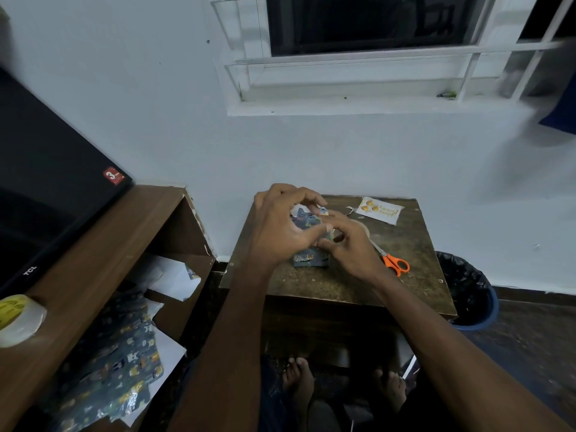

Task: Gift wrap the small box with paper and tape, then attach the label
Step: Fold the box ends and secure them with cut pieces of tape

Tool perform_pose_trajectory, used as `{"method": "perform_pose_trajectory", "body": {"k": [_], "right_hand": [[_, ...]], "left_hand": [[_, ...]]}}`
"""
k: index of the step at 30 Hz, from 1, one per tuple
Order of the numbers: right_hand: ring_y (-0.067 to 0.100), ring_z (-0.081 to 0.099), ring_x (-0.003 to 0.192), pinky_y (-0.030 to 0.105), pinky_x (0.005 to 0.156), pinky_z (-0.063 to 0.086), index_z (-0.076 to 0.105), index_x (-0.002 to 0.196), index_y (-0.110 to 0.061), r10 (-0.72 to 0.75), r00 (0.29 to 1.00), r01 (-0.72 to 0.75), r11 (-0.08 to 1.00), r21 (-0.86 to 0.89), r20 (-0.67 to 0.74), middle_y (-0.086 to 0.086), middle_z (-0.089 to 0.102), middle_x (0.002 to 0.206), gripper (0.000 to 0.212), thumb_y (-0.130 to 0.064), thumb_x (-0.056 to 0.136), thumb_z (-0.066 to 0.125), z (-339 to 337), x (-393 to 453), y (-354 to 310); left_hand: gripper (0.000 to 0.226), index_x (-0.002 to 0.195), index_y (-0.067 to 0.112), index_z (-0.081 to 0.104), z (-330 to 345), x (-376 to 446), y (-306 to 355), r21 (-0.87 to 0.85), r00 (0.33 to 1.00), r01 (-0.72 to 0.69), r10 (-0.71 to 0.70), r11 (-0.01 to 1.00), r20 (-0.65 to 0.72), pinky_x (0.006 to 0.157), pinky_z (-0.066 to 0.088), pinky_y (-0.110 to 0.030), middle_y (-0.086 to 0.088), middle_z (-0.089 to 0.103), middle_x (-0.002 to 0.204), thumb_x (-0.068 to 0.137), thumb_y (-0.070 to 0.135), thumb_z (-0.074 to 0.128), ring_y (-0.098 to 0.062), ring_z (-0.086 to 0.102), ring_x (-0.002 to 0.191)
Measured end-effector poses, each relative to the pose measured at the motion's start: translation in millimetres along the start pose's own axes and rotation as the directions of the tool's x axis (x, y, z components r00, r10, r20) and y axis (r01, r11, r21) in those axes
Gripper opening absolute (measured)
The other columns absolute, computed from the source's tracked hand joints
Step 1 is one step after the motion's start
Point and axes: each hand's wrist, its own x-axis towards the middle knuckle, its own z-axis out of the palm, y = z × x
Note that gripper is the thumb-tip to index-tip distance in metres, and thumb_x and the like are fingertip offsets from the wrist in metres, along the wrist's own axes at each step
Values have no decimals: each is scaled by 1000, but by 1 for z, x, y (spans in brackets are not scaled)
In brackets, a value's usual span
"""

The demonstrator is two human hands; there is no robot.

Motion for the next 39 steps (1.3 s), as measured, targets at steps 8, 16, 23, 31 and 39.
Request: {"method": "perform_pose_trajectory", "body": {"k": [8,16,23,31,39], "right_hand": [[6,45,145,41,119,42,64,142,-18,-39,999,39,999,-2,3,-8,56,152,56,-2,89,77,2,-2,0],[10,45,147,45,123,38,55,149,-10,81,996,-71,970,234,-32,-4,55,153,75,7,81,81,4,-5,-1],[24,70,116,38,91,60,70,130,-8,267,963,-203,785,585,-25,11,75,123,58,16,77,77,3,-7,1],[-3,69,98,15,74,52,68,129,-15,313,949,-298,829,474,50,-5,73,120,41,-8,100,40,1,0,-26],[-8,66,67,10,55,48,68,122,4,395,918,-309,783,540,-47,0,72,98,27,3,102,50,8,7,-26]], "left_hand": [[34,105,43,79,8,3,-4,117,997,20,-28,993,67,99,37,-41,29,48,95,74,41,92,7,29,102],[43,114,44,71,10,4,-11,126,999,14,-17,992,27,99,22,-33,21,69,93,75,54,86,-3,56,111],[52,118,48,73,12,6,-23,198,997,60,-67,978,28,95,13,-26,17,64,112,72,70,80,-16,51,125],[52,124,42,73,11,5,-15,98,999,42,-44,994,15,98,16,-32,21,64,104,76,55,88,-6,49,124],[12,106,28,80,-9,3,-18,-545,891,239,-404,804,-204,98,51,-26,15,77,104,100,22,71,3,67,103]]}}
